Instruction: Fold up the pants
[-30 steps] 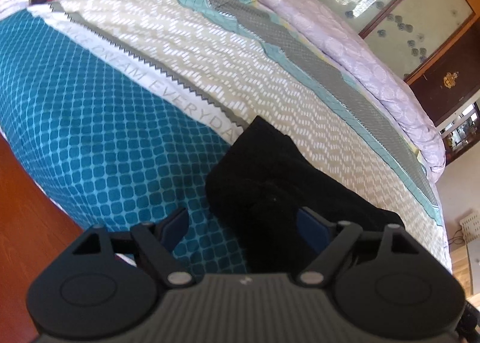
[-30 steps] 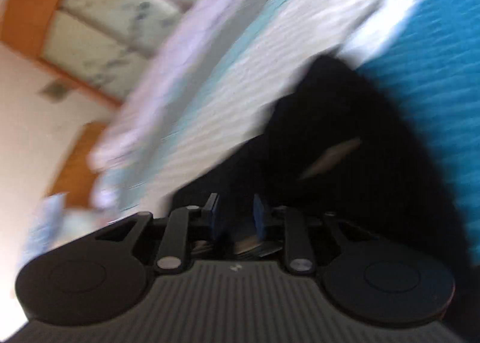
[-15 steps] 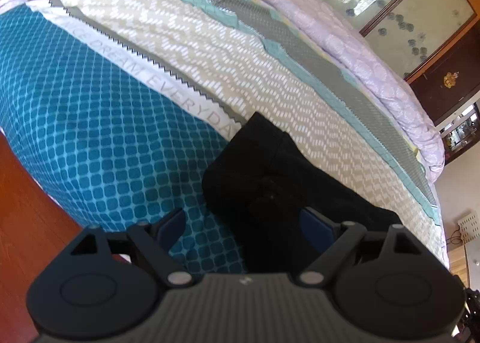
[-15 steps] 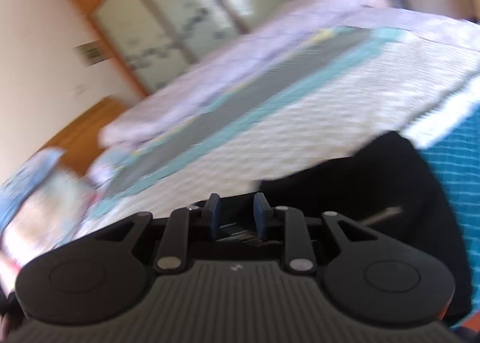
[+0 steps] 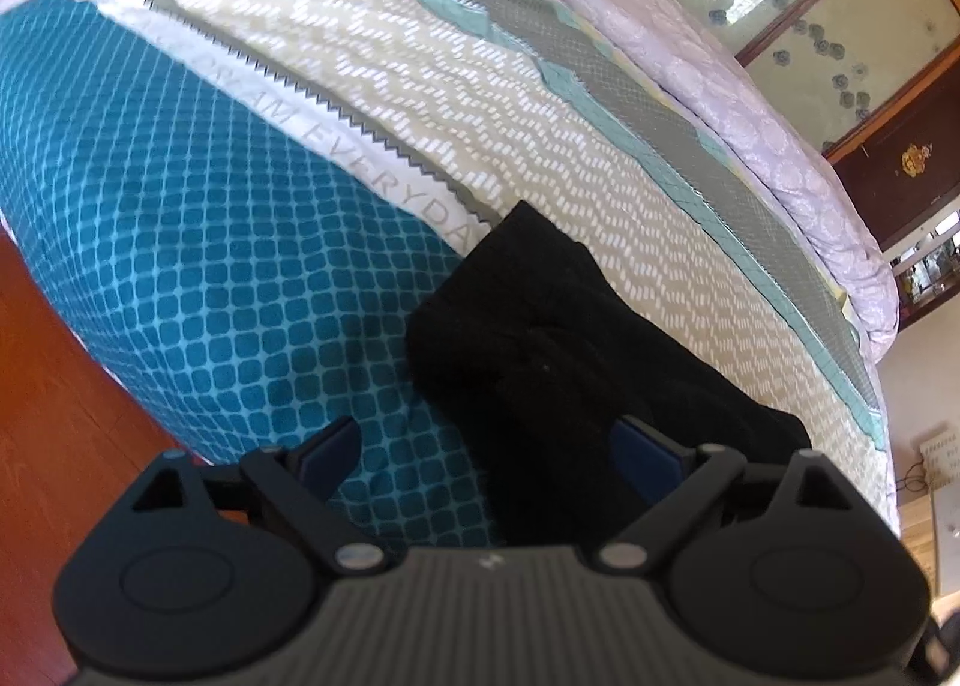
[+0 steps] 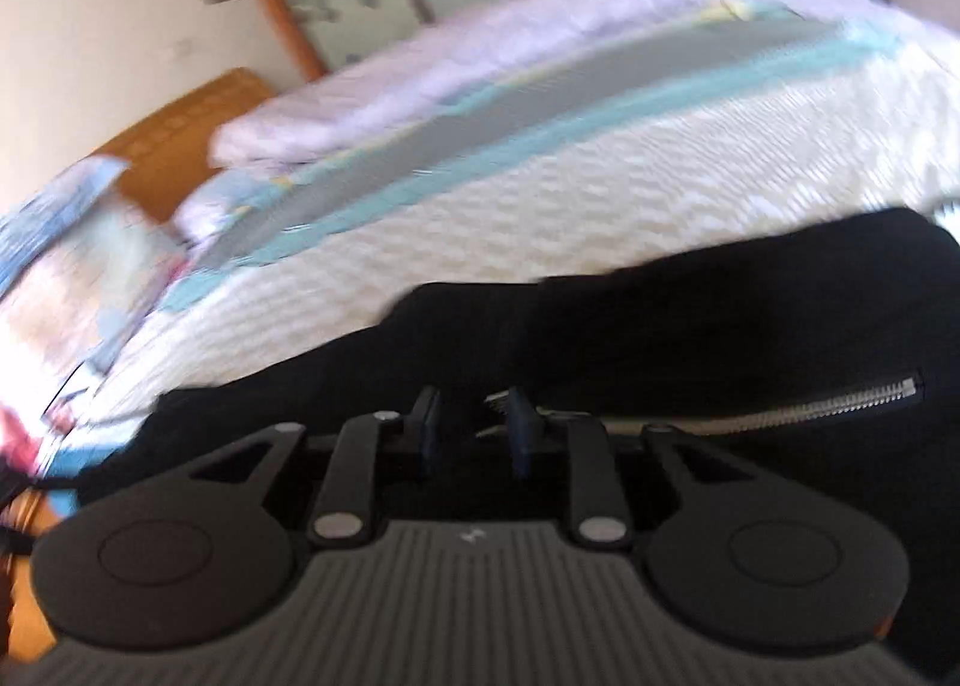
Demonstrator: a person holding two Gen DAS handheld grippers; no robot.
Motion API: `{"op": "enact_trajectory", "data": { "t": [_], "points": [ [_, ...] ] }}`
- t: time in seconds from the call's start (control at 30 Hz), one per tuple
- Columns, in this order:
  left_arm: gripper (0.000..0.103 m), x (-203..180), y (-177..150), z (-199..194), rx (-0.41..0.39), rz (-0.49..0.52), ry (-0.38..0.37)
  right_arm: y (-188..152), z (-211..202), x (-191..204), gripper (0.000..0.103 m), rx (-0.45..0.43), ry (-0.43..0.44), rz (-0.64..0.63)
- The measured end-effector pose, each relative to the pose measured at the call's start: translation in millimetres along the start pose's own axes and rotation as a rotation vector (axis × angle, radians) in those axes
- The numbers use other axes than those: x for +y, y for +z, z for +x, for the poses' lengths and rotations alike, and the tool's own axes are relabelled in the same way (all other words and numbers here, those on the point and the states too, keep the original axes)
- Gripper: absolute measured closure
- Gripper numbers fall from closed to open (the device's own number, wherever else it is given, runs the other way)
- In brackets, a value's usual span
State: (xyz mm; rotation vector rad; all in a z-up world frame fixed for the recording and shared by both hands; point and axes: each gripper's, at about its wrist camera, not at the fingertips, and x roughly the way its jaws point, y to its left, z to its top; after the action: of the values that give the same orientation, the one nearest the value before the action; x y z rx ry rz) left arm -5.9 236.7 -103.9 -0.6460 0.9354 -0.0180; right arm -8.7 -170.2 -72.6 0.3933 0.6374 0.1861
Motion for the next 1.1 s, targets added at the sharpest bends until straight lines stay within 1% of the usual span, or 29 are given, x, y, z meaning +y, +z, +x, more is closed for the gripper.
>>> {"op": "enact_trajectory", "data": {
  "t": [0.07,0.13,0.17,0.2,0.27,0.3,0.33,0.37,0.4,0.43,0.47,0.5,0.53,0.57,0.6,0.67,0.7,0.77,0.83,0.87,0.93,1.0,1.03,1.07,1.1],
  "points": [
    [0.009,4,2,9,0.028,-0.027,-0.014,-13,-7,14,0.075,0.026,0.056,-0.004],
    [0.008,6,4,19,0.039,-0.047,-0.022,-26,-5,29,0.075,0.079,0.107,-0.010],
    [0.005,8,6,24,0.042,-0.061,-0.024,-31,1,39,0.075,0.113,0.139,-0.030],
    [0.000,9,8,27,0.041,-0.075,-0.034,-34,8,50,0.075,0.140,0.162,-0.062],
    [0.000,6,12,31,0.019,-0.072,-0.049,-34,20,74,0.076,0.171,0.194,-0.138],
    [0.002,4,14,34,0.024,-0.072,-0.050,-33,27,86,0.076,0.179,0.222,-0.164],
    [0.005,3,14,36,0.023,-0.078,-0.056,-32,30,96,0.076,0.184,0.257,-0.182],
    [0.020,1,14,37,0.012,-0.078,-0.065,-30,36,107,0.076,0.189,0.292,-0.198],
    [0.032,-1,14,39,0.003,-0.069,-0.063,-28,45,118,0.078,0.198,0.321,-0.212],
    [0.037,-3,14,41,-0.014,-0.054,-0.042,-32,51,125,0.078,0.215,0.345,-0.220],
    [0.047,-4,14,43,-0.026,-0.038,-0.036,-34,64,134,0.078,0.250,0.360,-0.220],
    [0.055,-4,12,44,-0.037,-0.031,-0.038,-39,82,140,0.079,0.309,0.353,-0.220],
    [0.058,-4,12,42,-0.042,-0.031,-0.045,-49,104,143,0.081,0.387,0.321,-0.219],
    [0.063,-6,12,39,-0.046,-0.024,-0.054,-54,106,138,0.081,0.352,0.333,-0.188],
    [0.066,-9,13,34,-0.058,-0.004,-0.059,-52,107,135,0.081,0.361,0.336,-0.163],
    [0.067,-21,12,24,-0.088,0.060,-0.080,-41,109,129,0.081,0.411,0.341,-0.087],
    [0.068,-29,12,20,-0.101,0.098,-0.092,-38,106,125,0.081,0.418,0.349,-0.060],
    [0.069,-51,7,11,-0.132,0.191,-0.120,-36,91,114,0.076,0.381,0.361,-0.002],
    [0.071,-79,-2,4,-0.159,0.301,-0.162,-35,70,95,0.076,0.329,0.358,0.055],
    [0.071,-94,-8,2,-0.168,0.369,-0.186,-34,58,81,0.076,0.305,0.336,0.085],
    [0.071,-130,-31,-1,-0.177,0.538,-0.225,-32,33,53,0.076,0.245,0.273,0.140],
    [0.071,-162,-60,6,-0.156,0.695,-0.256,-31,4,27,0.076,0.165,0.210,0.176],
    [0.070,-174,-75,12,-0.137,0.759,-0.257,-32,-12,16,0.076,0.121,0.175,0.186],
    [0.067,-185,-90,22,-0.104,0.824,-0.246,-33,-25,6,0.076,0.084,0.137,0.197],
    [0.060,-194,-103,31,-0.063,0.879,-0.230,-35,-32,-1,0.076,0.058,0.108,0.214]
  ]
}}
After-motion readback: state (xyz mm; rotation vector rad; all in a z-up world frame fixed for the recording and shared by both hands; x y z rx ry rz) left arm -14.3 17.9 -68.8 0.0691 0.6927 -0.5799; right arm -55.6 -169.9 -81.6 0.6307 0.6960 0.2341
